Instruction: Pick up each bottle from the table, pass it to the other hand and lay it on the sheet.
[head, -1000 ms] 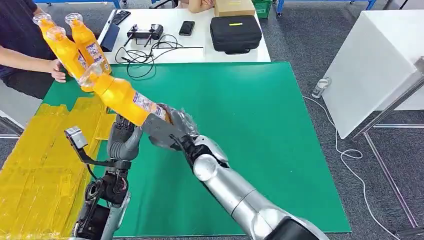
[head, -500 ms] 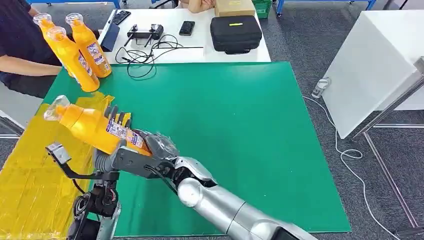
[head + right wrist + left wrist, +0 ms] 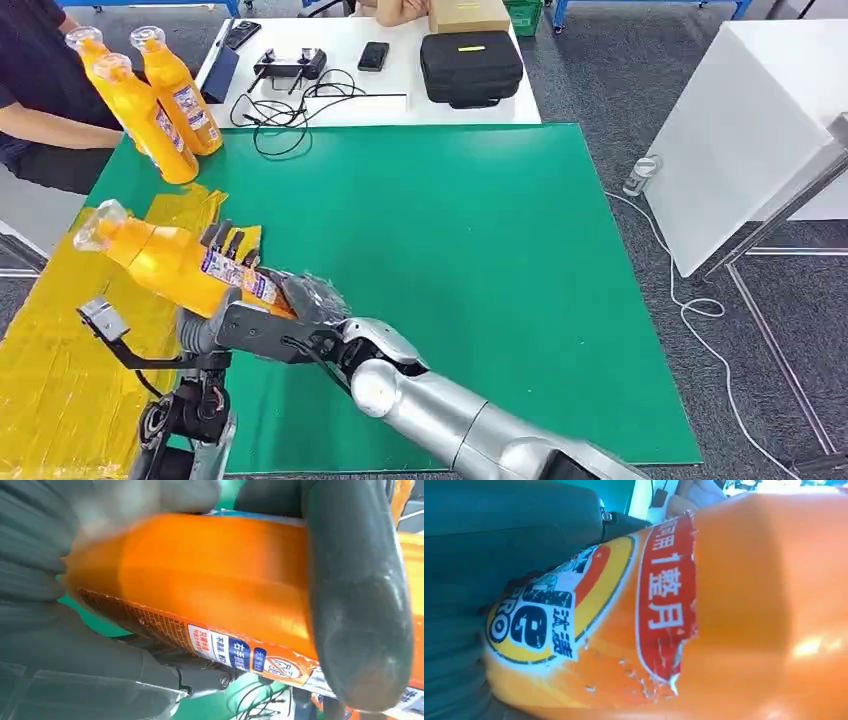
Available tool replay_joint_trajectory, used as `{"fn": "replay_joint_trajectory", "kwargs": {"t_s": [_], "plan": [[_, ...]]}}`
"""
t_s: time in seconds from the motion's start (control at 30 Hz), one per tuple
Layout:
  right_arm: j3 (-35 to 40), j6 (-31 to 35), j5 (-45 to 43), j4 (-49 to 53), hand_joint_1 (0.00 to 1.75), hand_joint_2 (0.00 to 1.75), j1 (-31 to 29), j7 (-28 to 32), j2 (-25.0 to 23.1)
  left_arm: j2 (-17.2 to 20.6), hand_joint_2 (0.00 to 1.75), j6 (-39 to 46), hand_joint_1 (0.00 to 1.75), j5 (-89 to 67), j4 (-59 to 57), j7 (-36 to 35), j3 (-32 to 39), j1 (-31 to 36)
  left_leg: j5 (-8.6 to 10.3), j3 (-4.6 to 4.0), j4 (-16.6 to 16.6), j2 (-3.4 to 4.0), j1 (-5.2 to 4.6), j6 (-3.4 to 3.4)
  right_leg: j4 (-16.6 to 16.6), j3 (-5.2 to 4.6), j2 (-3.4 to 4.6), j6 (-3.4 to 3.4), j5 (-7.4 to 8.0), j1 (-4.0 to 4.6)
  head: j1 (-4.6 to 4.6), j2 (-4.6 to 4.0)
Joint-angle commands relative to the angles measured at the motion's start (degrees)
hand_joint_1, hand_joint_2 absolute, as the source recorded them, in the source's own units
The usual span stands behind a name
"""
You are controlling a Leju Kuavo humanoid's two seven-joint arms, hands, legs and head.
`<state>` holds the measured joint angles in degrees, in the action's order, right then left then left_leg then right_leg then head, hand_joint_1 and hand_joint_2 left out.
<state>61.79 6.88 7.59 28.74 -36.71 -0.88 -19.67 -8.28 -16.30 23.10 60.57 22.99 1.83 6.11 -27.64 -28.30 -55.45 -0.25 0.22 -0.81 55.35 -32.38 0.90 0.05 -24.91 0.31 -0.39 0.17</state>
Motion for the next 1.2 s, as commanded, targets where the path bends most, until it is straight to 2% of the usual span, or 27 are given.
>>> {"fn": "replay_joint_trajectory", "kwargs": {"t_s": [0.03, 0.47, 0.6, 0.63, 0.67, 0.73, 0.77, 0.8, 0.87, 0.93, 1.0, 1.13, 1.2], "plan": [[9.7, -1.0, -1.0, -2.2, 1.75, 1.75, 2.0, 3.0, -0.3, -0.8, 1.75, -0.2, 1.75, -0.7, -1.6, -0.5, -0.2, 5.9, 0.02, 0.01, 0.0, -0.21, 0.04, 0.03, -0.1, 0.11, -0.26, 0.04, -0.03, 0.04, -0.02, 0.00], [5.2, 0.9, 0.1, -6.1, 1.75, 1.75, 3.2, 6.0, -0.3, 0.9, 1.75, 0.1, 1.75, -1.9, -4.1, 2.0, -1.6, 5.6, 0.03, 0.10, 0.1, -0.33, 0.06, 0.05, -0.1, 0.23, -0.41, 0.06, -0.06, 0.06, -0.02, 0.00], [1.9, 2.2, 2.3, -6.9, 1.75, 1.75, 3.9, 6.5, -0.1, 1.7, 1.75, 6.3, 1.75, -6.7, -3.1, 4.1, -2.5, 5.6, 0.03, 0.07, 0.0, -0.31, 0.06, 0.04, -0.1, 0.19, -0.37, 0.05, -0.05, 0.06, 0.00, 0.00], [0.8, 3.7, 2.6, -6.6, 0.61, 1.75, 4.2, 6.8, 0.4, 2.0, 1.75, 9.6, 1.75, -9.5, -2.7, 4.9, -2.6, 5.5, 0.03, 0.05, 0.0, -0.26, 0.05, 0.03, -0.1, 0.14, -0.30, 0.03, -0.03, 0.05, 0.00, 0.00], [-0.9, 3.2, 2.5, -6.1, 0.00, 1.75, 4.5, 7.4, 1.2, 2.3, 1.75, 11.8, 1.75, -11.4, -2.4, 5.3, -2.5, 5.5, 0.04, 0.06, 0.0, -0.34, 0.06, 0.04, -0.1, 0.19, -0.40, 0.05, -0.05, 0.06, 0.00, 0.00], [-1.8, 2.6, 2.9, -5.7, 0.00, 1.75, 4.4, 7.8, 1.9, 2.5, 1.75, 11.8, 1.75, -11.5, -2.5, 5.2, -2.1, 5.7, 0.04, 0.00, 0.0, -0.30, 0.05, 0.03, -0.1, 0.12, -0.34, 0.04, -0.02, 0.05, 0.00, 0.00], [-3.3, 4.2, 2.9, -4.9, 0.00, 1.75, 4.7, 8.3, 2.6, 3.4, 1.75, 17.8, 1.75, -17.2, -2.7, 6.2, -3.0, 5.9, 0.04, 0.03, 0.0, -0.37, 0.06, 0.03, -0.1, 0.18, -0.41, 0.06, -0.04, 0.05, 0.00, 0.00], [-5.3, 4.9, 2.5, -3.8, 0.00, 0.00, 5.0, 8.7, 3.6, 4.4, 1.75, 25.6, 1.75, -24.1, -4.3, 6.0, -3.9, 6.7, 0.04, -0.01, 0.0, -0.29, 0.04, 0.03, -0.1, 0.11, -0.31, 0.06, -0.02, 0.03, 0.02, -0.02], [-10.1, 5.2, 3.2, 0.7, 0.00, 0.00, 6.2, 10.2, 6.8, 6.8, 1.75, 35.4, 1.75, -32.4, -11.6, 4.8, -2.8, 9.9, 0.04, 0.00, 0.0, -0.26, 0.06, 0.05, -0.1, 0.13, -0.30, 0.05, -0.01, 0.05, -0.02, -0.02], [-14.6, 4.3, 4.6, 6.2, 0.00, 0.00, 8.3, 10.6, 9.3, 9.5, 1.75, 41.2, 1.75, -37.8, -21.4, 6.0, -1.5, 13.6, 0.08, 0.07, 0.1, -0.39, 0.03, 0.03, -0.1, 0.19, -0.40, 0.04, -0.01, 0.02, 0.04, 0.00], [-16.5, 3.6, 7.0, 9.2, 0.00, 0.00, 9.7, 10.3, 10.3, 11.8, 1.75, 42.8, 1.75, -40.6, -28.3, 6.6, -1.1, 15.8, 0.07, 0.11, 0.1, -0.33, 0.00, 0.04, -0.1, 0.20, -0.35, 0.04, 0.00, -0.01, 0.00, 0.00], [-16.9, 3.2, 7.8, 9.8, 0.00, 0.00, 10.1, 10.1, 10.1, 11.7, 1.75, 42.9, 1.75, -40.5, -29.7, 7.7, -0.6, 16.2, 0.02, 0.07, 0.0, -0.29, 0.04, 0.03, 0.0, 0.17, -0.30, 0.06, -0.01, 0.02, 0.00, 0.00], [-18.8, 3.2, 8.4, 10.1, 0.00, 0.00, 10.8, 10.9, 9.8, 12.0, 1.75, 47.3, 1.75, -44.3, -31.7, 6.3, -1.9, 16.7, 0.00, 0.05, 0.0, -0.20, 0.04, 0.02, 0.0, 0.12, -0.22, 0.06, -0.03, 0.02, 0.00, -0.02]]}}
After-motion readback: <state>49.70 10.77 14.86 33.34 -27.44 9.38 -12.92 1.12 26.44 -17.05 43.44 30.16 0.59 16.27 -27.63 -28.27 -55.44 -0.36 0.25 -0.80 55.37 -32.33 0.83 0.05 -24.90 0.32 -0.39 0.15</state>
